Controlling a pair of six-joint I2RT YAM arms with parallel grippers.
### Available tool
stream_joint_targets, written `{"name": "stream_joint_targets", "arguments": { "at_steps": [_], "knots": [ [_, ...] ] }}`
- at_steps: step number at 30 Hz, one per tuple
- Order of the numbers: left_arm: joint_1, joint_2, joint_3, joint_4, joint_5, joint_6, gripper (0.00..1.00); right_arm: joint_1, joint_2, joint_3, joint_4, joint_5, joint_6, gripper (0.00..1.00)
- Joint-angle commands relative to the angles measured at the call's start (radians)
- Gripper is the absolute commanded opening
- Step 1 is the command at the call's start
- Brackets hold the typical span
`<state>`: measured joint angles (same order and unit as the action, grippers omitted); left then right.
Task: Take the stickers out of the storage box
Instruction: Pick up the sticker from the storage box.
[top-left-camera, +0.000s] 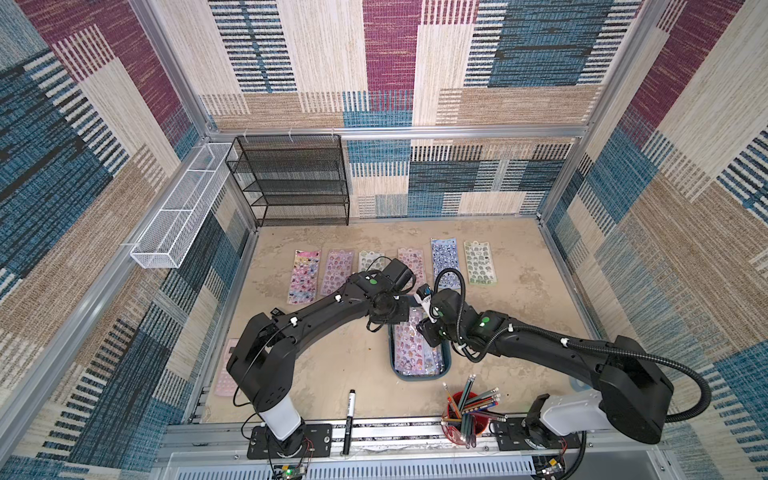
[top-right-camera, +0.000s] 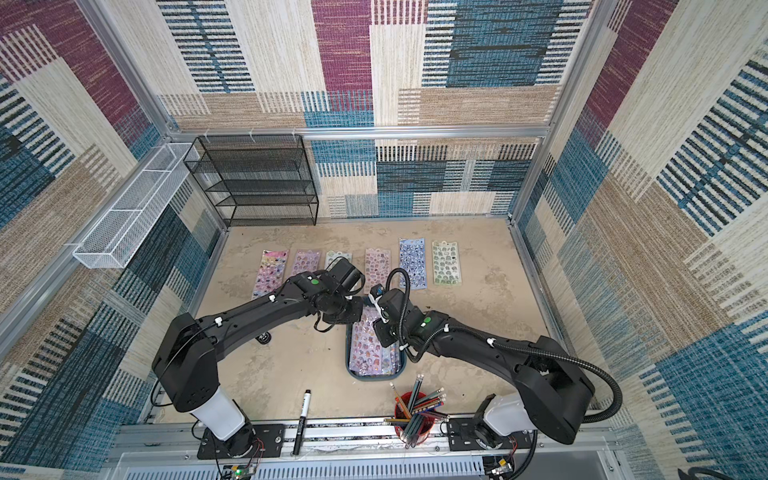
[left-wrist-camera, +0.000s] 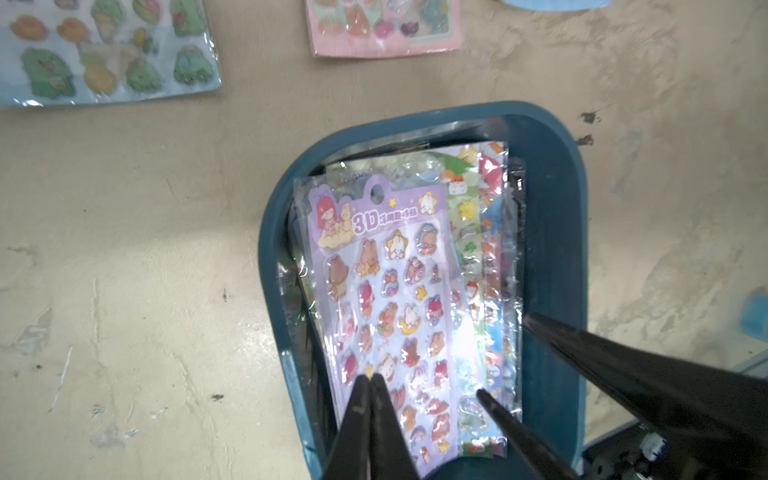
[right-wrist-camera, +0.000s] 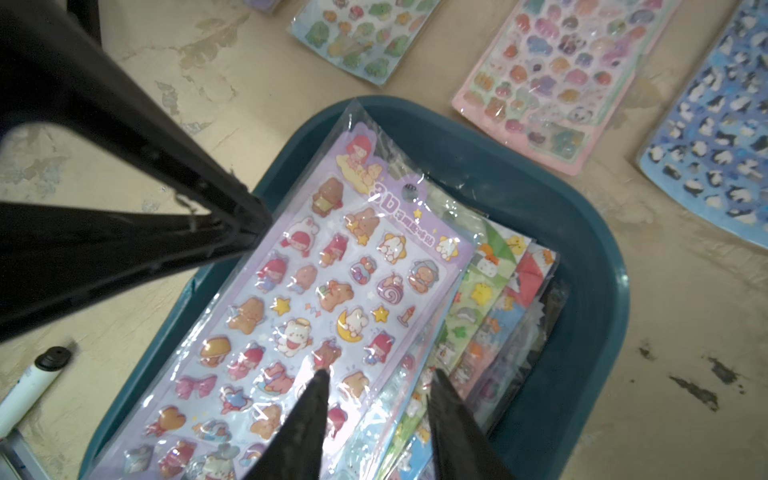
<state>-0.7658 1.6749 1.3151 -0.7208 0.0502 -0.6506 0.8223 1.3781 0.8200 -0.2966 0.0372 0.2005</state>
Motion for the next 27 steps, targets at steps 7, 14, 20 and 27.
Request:
{"name": "stream_joint_targets", "arguments": {
  "at_steps": [7, 14, 20, 27],
  "knots": [
    [0.003, -0.053, -0.035, -0.031, -0.047, -0.001, 0.27, 0.000, 0.083, 0.049, -0.036, -0.034, 0.036, 0.41],
    [0.003, -0.041, -0.051, -0.031, -0.043, -0.011, 0.36, -0.001, 0.198, 0.040, -0.023, -0.045, 0.079, 0.04],
    [0.003, -0.014, -0.028, -0.029, -0.039, -0.009, 0.37, 0.000, 0.270, 0.019, 0.097, -0.219, 0.130, 0.01],
    [0.005, 0.031, 0.002, -0.034, -0.040, 0.003, 0.36, -0.001, 0.292, -0.011, 0.134, -0.239, 0.159, 0.02]
  ]
}}
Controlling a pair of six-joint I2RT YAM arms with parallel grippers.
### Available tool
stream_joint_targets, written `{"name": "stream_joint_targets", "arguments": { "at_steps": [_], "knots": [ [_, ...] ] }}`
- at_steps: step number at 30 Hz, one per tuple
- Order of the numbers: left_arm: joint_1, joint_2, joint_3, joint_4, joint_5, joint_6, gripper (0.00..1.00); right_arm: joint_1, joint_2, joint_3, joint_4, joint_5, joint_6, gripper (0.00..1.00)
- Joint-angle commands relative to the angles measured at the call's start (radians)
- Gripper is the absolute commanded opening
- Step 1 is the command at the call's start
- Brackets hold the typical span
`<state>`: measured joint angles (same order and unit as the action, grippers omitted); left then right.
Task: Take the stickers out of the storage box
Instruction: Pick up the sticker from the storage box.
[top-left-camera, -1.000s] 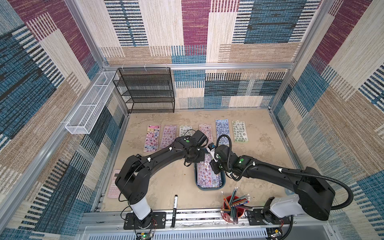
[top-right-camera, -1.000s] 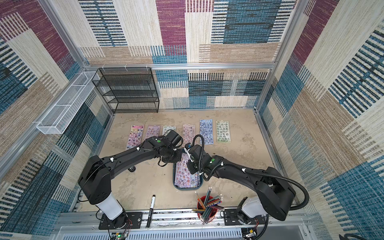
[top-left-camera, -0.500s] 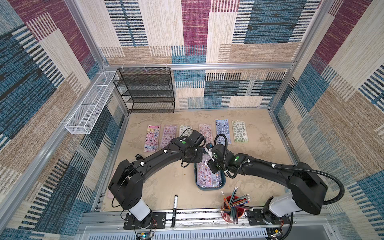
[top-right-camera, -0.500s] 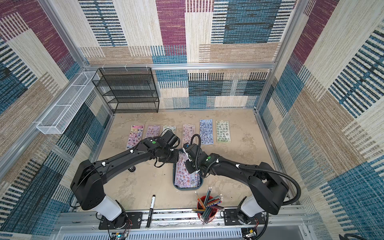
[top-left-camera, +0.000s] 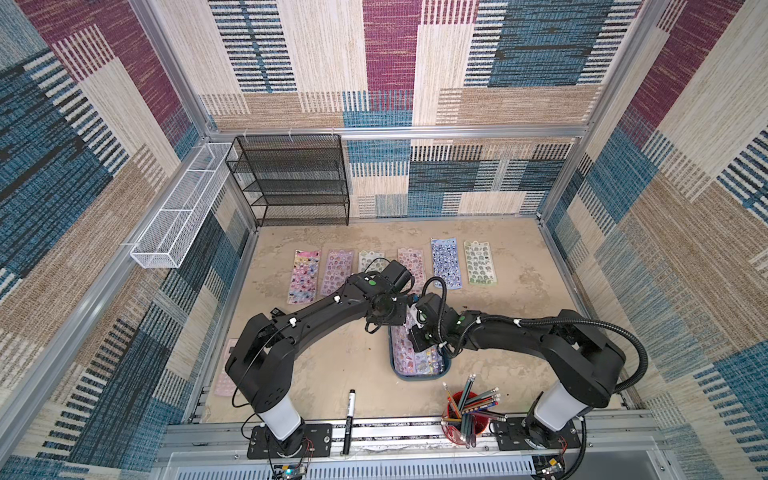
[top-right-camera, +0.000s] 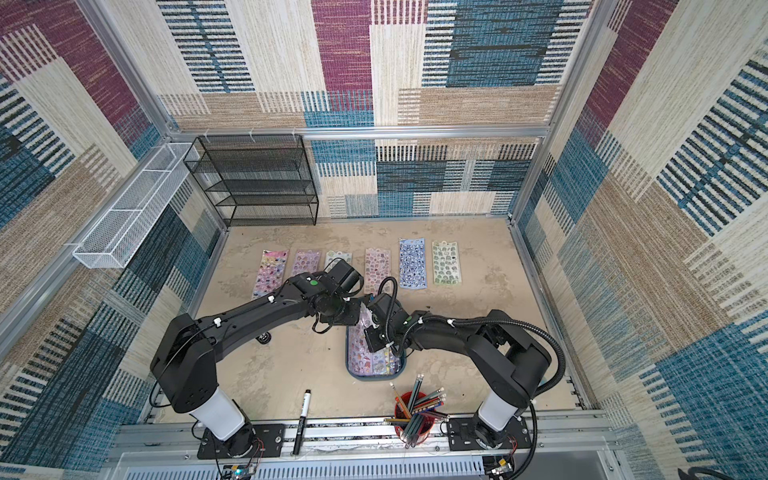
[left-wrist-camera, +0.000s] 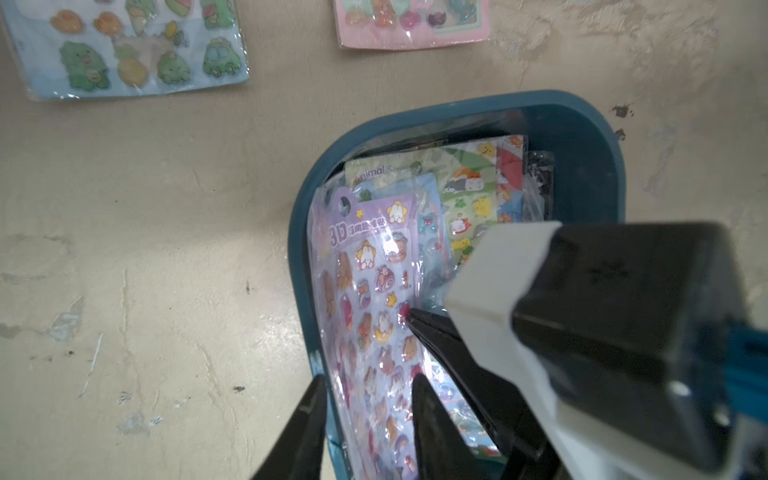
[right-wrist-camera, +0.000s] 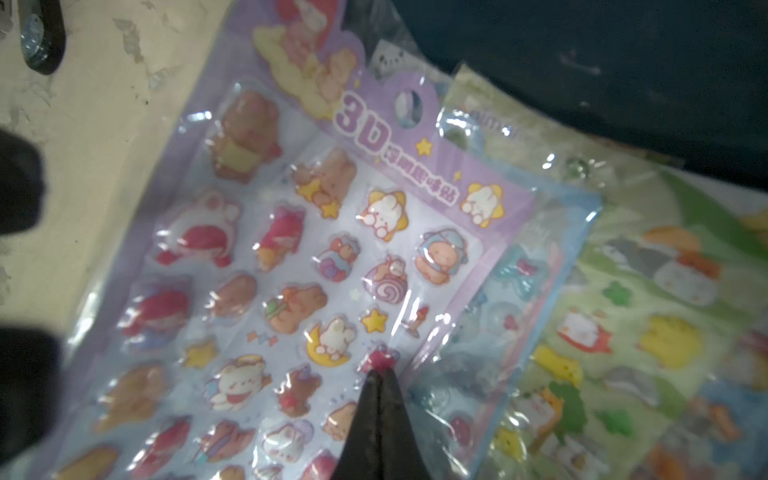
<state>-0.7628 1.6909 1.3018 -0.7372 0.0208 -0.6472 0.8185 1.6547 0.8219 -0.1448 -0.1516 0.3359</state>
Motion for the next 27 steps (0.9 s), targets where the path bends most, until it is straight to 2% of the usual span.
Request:
{"name": "stream_joint_targets", "arguments": {
  "at_steps": [1, 6, 10, 18, 19, 27],
  "knots": [
    [0.002, 0.022, 0.020, -0.020, -0.009, 0.002, 0.35, 0.003, 0.017, -0.017, -0.017, -0.049, 0.023, 0.02],
    [0.003, 0.047, 0.030, -0.024, -0.007, 0.007, 0.25, 0.004, 0.006, -0.036, 0.000, -0.055, 0.035, 0.01],
    [0.002, 0.049, 0.032, -0.027, -0.007, 0.012, 0.00, 0.004, -0.016, -0.036, 0.003, -0.044, 0.041, 0.01],
    [0.010, -0.022, 0.052, -0.042, -0.018, 0.047, 0.00, -0.012, -0.170, -0.012, -0.036, 0.071, 0.024, 0.04],
    [0.013, -0.044, 0.056, -0.042, -0.020, 0.054, 0.00, -0.017, -0.200, -0.007, -0.039, 0.079, 0.017, 0.07],
    [0.052, -0.278, 0.060, 0.031, -0.003, 0.137, 0.00, -0.110, -0.373, 0.071, -0.095, 0.035, -0.076, 0.56]
  ]
}}
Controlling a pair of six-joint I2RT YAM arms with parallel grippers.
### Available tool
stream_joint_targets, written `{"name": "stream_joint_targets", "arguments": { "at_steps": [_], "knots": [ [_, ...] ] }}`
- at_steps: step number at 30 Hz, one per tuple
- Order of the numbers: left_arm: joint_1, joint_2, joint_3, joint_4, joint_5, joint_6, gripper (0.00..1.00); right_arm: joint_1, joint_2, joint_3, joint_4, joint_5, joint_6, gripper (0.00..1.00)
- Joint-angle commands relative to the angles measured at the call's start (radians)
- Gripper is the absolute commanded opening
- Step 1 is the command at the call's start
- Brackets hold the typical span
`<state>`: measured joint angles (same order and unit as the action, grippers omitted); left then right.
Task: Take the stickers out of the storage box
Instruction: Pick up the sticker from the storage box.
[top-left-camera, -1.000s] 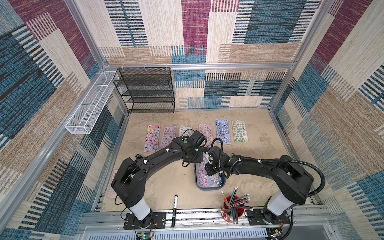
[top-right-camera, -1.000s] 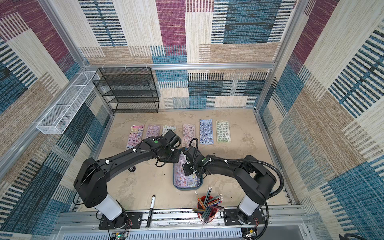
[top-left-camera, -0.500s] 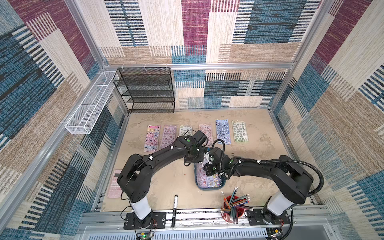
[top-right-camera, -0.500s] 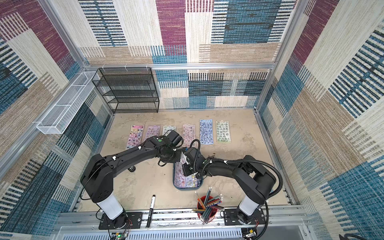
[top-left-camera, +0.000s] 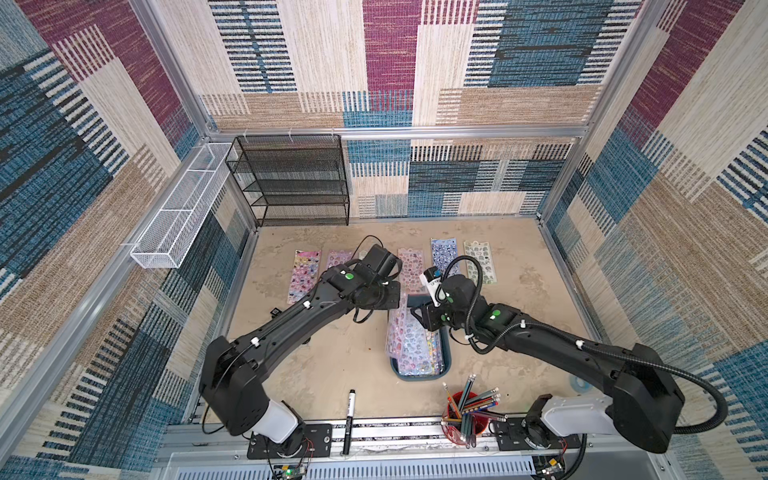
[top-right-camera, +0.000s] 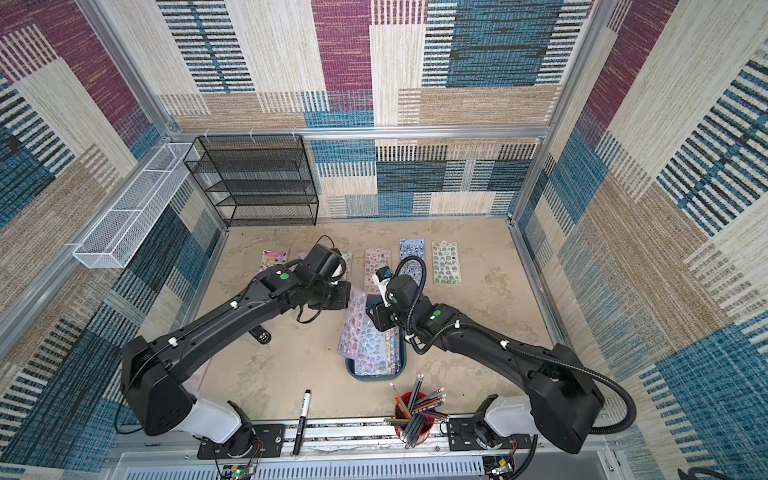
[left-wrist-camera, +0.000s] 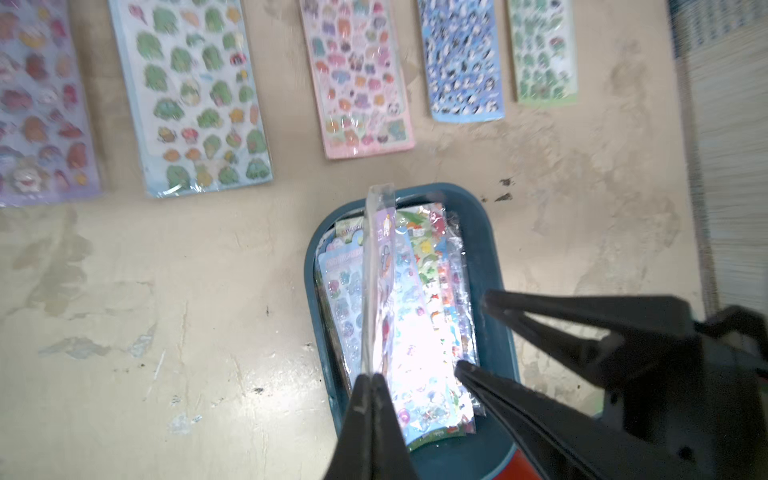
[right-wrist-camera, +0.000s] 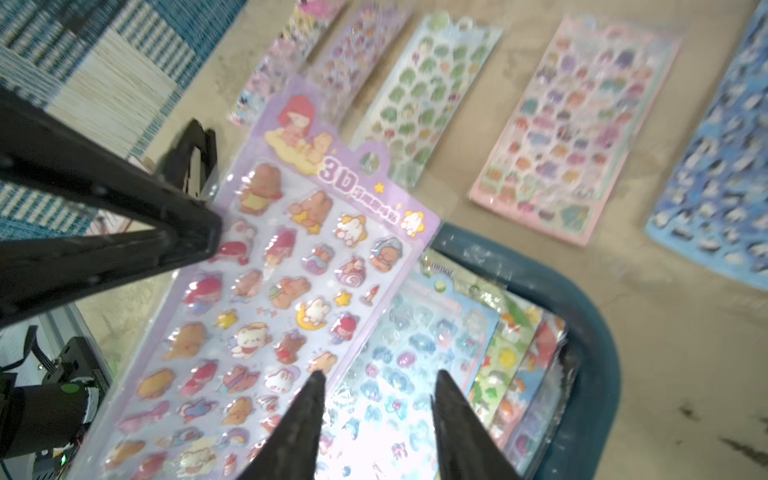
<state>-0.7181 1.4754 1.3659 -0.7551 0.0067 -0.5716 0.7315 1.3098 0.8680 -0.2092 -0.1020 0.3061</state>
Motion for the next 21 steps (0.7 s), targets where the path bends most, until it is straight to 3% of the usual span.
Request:
{"name": "stream_joint_targets", "arguments": {
  "at_steps": [1, 6, 9, 14, 18, 21],
  "knots": [
    [0.014, -0.098, -0.013, 0.068, 0.019, 0.070, 0.00, -0.036, -0.041, 0.032, -0.033, -0.034, -0.057, 0.60],
    [0.044, -0.294, -0.125, 0.235, 0.087, 0.082, 0.00, -0.093, -0.124, 0.040, 0.035, -0.214, -0.084, 0.87],
    [0.059, -0.395, -0.221, 0.357, 0.138, 0.056, 0.00, -0.110, -0.170, 0.021, 0.149, -0.370, -0.049, 0.94],
    [0.093, -0.476, -0.275, 0.423, 0.199, 0.024, 0.00, -0.112, -0.158, 0.002, 0.304, -0.566, 0.050, 0.90],
    [0.113, -0.487, -0.271, 0.435, 0.238, 0.005, 0.00, -0.112, -0.080, -0.033, 0.418, -0.694, 0.172, 0.78],
    [0.124, -0.492, -0.281, 0.464, 0.259, -0.015, 0.00, -0.113, -0.013, -0.099, 0.635, -0.817, 0.344, 0.66]
  ]
}}
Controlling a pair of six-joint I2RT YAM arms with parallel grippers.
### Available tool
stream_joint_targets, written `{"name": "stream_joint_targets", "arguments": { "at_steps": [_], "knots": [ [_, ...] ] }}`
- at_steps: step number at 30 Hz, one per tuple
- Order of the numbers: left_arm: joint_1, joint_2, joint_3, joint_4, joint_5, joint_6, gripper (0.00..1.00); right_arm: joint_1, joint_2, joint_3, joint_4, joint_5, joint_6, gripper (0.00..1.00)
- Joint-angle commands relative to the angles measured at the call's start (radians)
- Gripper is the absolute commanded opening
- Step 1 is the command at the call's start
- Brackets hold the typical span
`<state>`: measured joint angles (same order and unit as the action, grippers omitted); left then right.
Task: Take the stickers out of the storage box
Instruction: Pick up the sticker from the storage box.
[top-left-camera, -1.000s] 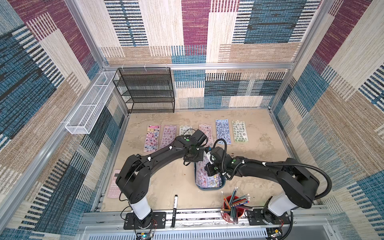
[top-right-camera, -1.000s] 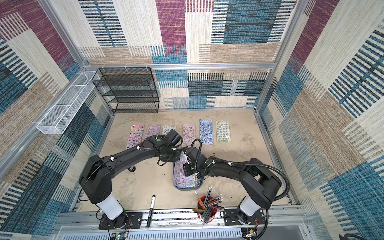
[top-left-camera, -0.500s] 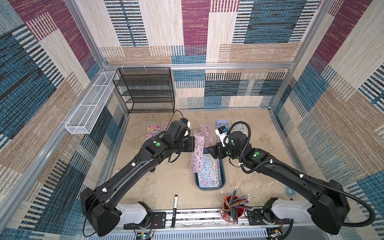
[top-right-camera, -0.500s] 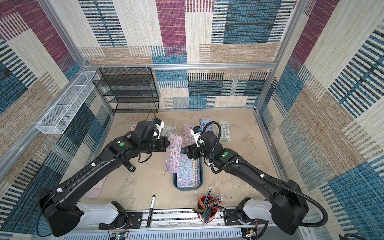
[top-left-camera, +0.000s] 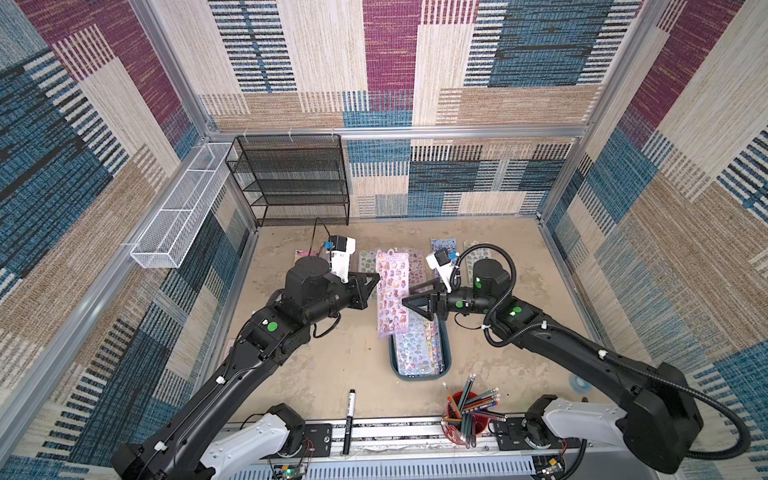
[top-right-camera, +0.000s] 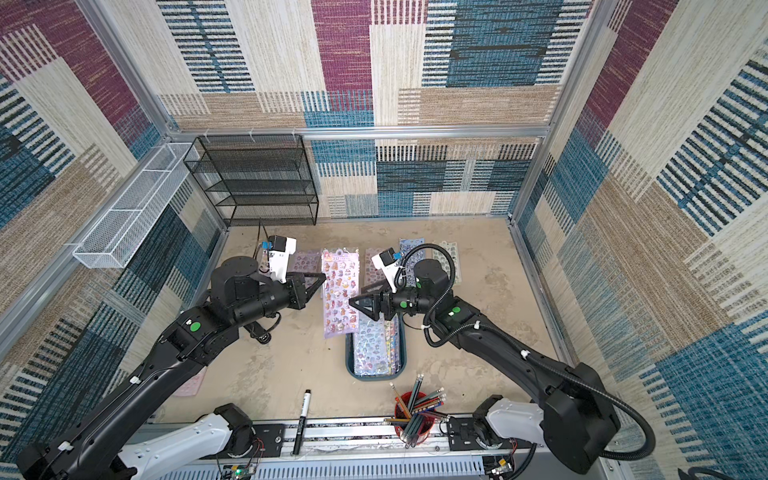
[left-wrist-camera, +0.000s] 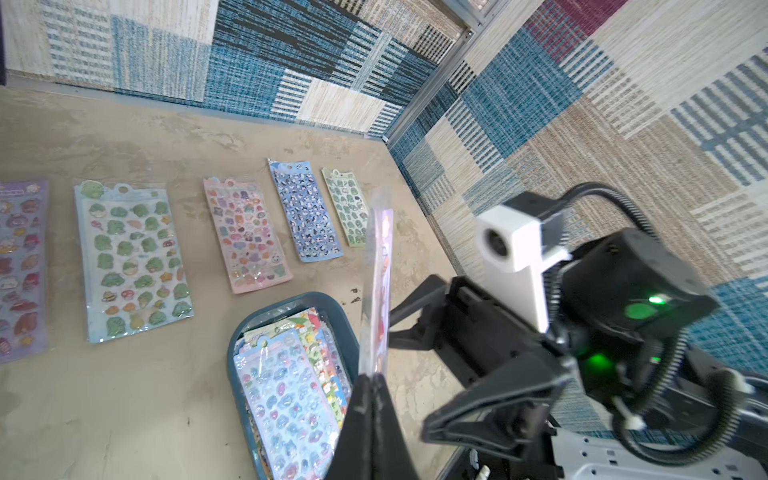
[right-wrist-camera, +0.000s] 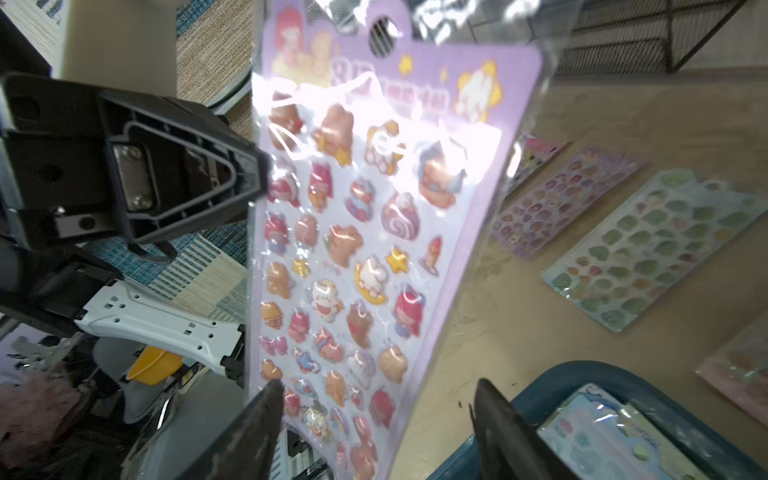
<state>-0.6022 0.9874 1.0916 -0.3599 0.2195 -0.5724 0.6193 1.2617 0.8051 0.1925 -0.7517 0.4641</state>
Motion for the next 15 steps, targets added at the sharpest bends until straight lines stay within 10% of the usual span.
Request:
{"name": "stream_joint_targets", "arguments": {
  "at_steps": [1, 7, 15],
  "knots": [
    [0.011, -0.006, -0.011, 0.076, 0.050, -0.020, 0.00, 0.000, 0.052, -0.063, 0.321, -0.195, 0.252, 0.63],
    [0.026, 0.005, -0.030, 0.106, 0.076, -0.046, 0.00, 0.000, 0.079, -0.104, 0.508, -0.228, 0.368, 0.48],
    [0.042, 0.021, -0.050, 0.141, 0.102, -0.058, 0.00, 0.000, 0.078, -0.055, 0.357, -0.172, 0.312, 0.00]
  ]
}}
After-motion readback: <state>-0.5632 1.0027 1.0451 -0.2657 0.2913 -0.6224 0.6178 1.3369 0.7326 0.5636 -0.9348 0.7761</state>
